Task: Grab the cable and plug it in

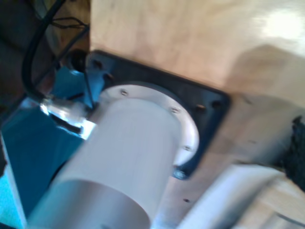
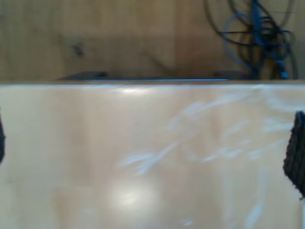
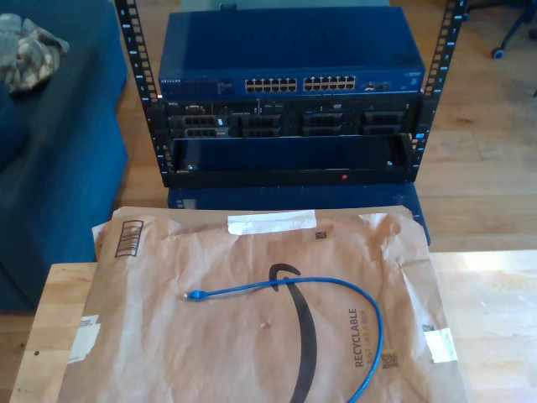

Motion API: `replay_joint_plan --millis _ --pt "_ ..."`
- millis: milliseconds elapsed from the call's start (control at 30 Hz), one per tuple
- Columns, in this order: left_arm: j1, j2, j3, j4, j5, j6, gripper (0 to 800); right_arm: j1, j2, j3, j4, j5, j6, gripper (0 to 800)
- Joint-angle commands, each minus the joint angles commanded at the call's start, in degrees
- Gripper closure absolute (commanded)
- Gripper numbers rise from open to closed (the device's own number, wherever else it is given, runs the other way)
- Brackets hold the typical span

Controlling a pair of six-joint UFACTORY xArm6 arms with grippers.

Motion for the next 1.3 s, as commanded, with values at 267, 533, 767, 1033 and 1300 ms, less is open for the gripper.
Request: replay_joint_plan --millis 267,533,767,1033,1300 --pt "-13.1 0.6 -0.6 -4.9 0.4 -9.5 0 23.4 9.5 -8.9 0.1 7.9 22.0 3" --pt "-19.3 0.6 -0.9 -7.1 0.4 -15.4 0 50.4 18.4 -15.8 0.4 7.9 43.3 2" --pt "-24.5 1.0 -2.9 -9.1 0.0 -21.0 0 65.2 30.4 -25.8 4.0 7.1 57.3 1" --pt "-26.0 1.9 -3.3 -11.1 -0.1 -22.0 0 71.3 38.2 -26.9 6.2 -8.9 60.1 2" --pt "-26.1 4.8 -3.8 -12.2 -0.4 -22.2 0 74.7 46.5 -30.8 5.9 -15.2 62.0 3"
